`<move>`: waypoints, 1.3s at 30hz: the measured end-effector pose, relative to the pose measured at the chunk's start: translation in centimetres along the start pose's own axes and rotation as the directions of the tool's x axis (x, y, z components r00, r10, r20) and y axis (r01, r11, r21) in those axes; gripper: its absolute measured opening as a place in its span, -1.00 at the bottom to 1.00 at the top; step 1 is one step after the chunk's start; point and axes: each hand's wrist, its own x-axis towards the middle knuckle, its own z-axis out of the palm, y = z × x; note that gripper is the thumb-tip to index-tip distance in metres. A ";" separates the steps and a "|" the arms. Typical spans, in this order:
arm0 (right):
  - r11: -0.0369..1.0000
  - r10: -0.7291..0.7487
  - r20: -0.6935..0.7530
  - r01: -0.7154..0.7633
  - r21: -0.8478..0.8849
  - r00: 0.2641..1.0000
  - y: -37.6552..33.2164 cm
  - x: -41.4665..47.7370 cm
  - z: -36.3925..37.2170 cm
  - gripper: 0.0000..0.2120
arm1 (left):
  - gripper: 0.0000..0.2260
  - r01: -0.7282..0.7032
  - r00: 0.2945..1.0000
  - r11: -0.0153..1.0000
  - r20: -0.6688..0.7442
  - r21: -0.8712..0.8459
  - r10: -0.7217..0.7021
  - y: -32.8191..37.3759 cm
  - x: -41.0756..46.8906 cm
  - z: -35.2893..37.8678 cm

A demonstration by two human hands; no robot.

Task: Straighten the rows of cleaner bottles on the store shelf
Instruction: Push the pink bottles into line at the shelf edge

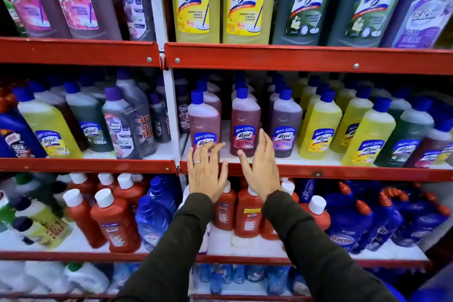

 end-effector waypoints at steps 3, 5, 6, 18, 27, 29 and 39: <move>0.988 0.131 0.058 -0.135 0.070 0.990 -0.4 1.5 1.1 -0.15 | -0.62 -0.003 0.998 0.999 0.065 0.033 0.000 -1.9 -1.1 0.5; 0.972 0.214 0.074 -0.220 0.085 0.974 -0.8 2.7 2.0 -0.13 | -0.60 -0.003 0.993 1.000 0.114 0.024 0.001 -3.1 -1.9 0.9; 0.965 0.242 0.068 -0.247 0.084 0.968 -1.0 3.1 2.4 -0.13 | -0.59 -0.007 0.990 1.000 0.139 0.020 0.004 -3.4 -2.1 1.0; 0.895 0.447 -0.034 -0.445 0.037 0.894 -2.1 7.0 4.6 -0.02 | -0.59 -0.075 0.981 0.996 0.182 0.048 0.065 -5.0 -2.3 2.1; 0.934 0.357 -0.043 -0.356 0.023 0.933 -1.1 5.2 4.0 -0.09 | -0.65 -0.062 0.991 0.996 0.126 0.062 0.054 -4.8 -2.5 2.6; 0.943 0.332 -0.053 -0.331 0.027 0.942 -1.0 4.5 3.9 -0.05 | -0.67 -0.060 0.991 0.996 0.120 0.066 0.052 -4.7 -2.5 2.7; 0.971 0.236 -0.047 -0.237 -0.037 0.971 -0.5 3.0 3.0 -0.04 | -0.69 -0.058 0.992 0.994 0.120 0.094 0.047 -4.2 -2.3 2.3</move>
